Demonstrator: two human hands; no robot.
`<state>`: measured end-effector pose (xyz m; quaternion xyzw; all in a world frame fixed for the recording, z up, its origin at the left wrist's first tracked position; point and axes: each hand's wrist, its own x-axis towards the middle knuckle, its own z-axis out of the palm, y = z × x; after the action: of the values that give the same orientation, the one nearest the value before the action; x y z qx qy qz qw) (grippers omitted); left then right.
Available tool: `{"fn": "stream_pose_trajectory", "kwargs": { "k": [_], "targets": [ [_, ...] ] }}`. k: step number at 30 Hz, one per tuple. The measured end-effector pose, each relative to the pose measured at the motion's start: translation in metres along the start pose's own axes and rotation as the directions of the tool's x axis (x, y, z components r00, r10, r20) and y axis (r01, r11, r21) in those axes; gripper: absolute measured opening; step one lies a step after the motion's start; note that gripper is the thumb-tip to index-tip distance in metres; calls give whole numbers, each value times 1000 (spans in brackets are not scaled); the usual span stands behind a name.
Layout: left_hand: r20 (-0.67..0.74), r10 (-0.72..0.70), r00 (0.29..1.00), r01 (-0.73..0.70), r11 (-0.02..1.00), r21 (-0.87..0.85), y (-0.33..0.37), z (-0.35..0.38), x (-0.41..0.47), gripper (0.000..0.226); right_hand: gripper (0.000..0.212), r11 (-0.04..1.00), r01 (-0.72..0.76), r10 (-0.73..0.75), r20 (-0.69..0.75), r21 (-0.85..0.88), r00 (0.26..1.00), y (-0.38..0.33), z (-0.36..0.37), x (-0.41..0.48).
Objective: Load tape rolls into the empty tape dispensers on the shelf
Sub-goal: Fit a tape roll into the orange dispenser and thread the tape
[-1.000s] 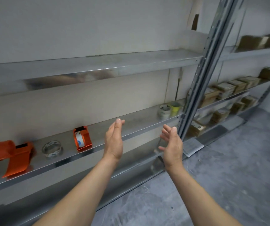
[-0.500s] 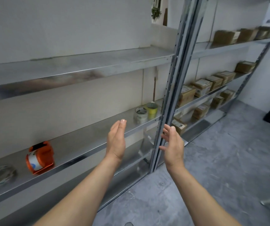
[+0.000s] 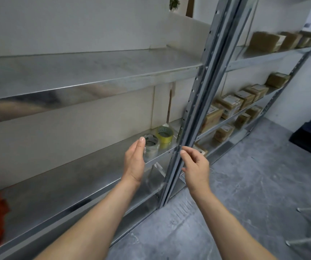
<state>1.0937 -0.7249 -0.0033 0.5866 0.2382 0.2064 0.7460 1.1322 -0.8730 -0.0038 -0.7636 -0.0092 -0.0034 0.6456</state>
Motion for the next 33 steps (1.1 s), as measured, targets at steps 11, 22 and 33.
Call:
{"fn": "stream_pose_trajectory", "kwargs": {
  "k": [11,22,33],
  "targets": [
    [-187,18,982,-11,999,39,4,-13,69,33,39,962,82,-20,232,-259,973,18,66,89],
    [-357,-81,931,82,997,-11,10,18,106,32,59,601,517,71,685,-609,725,45,89,168],
    [-501,-93,861,113,994,10,-4,36,113,32,25,348,802,154,874,-485,462,79,105,194]
  ]
}}
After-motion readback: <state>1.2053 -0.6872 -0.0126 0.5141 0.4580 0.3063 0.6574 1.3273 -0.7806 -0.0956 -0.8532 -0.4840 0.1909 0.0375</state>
